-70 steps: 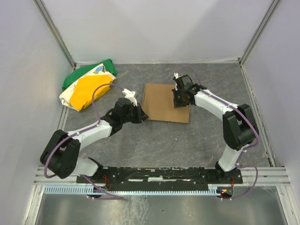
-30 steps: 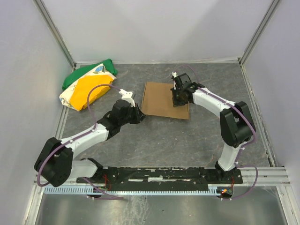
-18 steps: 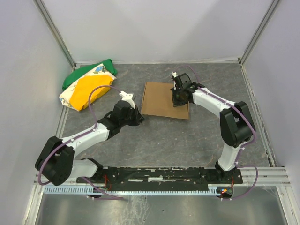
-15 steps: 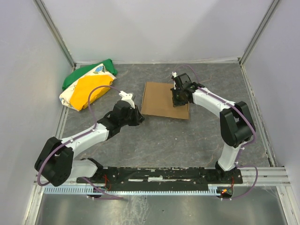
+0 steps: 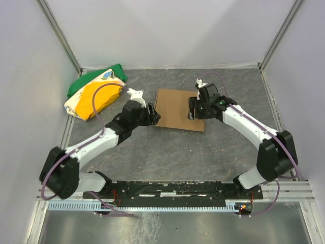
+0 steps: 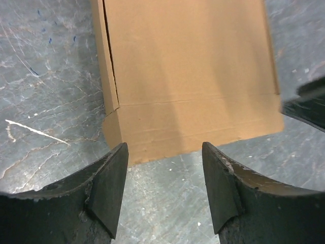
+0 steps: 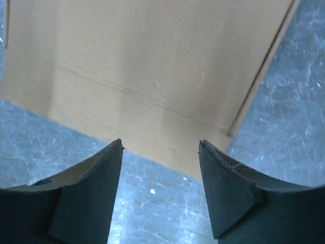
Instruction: Fold the paper box
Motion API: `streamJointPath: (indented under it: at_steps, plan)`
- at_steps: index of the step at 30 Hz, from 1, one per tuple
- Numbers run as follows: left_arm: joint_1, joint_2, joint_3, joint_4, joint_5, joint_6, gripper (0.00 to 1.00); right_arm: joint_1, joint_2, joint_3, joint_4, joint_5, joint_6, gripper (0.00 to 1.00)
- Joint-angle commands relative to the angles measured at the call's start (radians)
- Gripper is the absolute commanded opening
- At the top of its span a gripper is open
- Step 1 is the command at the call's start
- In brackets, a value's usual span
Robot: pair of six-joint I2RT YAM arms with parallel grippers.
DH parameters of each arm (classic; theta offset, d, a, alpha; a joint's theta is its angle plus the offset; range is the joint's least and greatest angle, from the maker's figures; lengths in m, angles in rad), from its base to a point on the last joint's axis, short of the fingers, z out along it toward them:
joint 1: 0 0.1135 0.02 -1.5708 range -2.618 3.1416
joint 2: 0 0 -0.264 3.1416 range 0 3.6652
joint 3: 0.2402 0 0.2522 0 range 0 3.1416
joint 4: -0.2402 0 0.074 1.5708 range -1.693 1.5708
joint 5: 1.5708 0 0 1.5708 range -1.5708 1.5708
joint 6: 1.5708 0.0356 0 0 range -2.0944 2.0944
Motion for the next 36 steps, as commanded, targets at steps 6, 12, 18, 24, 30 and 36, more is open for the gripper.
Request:
streamJointPath:
  at_steps: [6,12,18,24,30,36]
  plan:
    - [0.006,0.189,0.098,-0.057,0.074,0.061,0.62,0.004,-0.134,-0.159,0.0,0.007,0.091,0.76]
    - [0.008,0.158,0.085,-0.058,-0.009,0.078,0.62,0.005,-0.113,-0.162,0.001,0.037,0.128,0.93]
    - [0.01,0.216,0.089,-0.002,-0.012,0.07,0.61,0.004,-0.077,-0.15,0.005,0.03,0.136,0.94]
    - [0.013,0.275,0.122,0.036,0.03,0.066,0.61,0.002,-0.043,-0.15,0.01,0.01,0.139,0.93]
    - [0.014,0.311,0.136,0.045,0.04,0.069,0.6,0.001,-0.026,-0.153,0.018,0.001,0.134,0.93]
    - [0.018,0.34,0.134,0.088,0.093,0.053,0.59,0.0,-0.016,-0.156,0.035,-0.031,0.129,0.92]
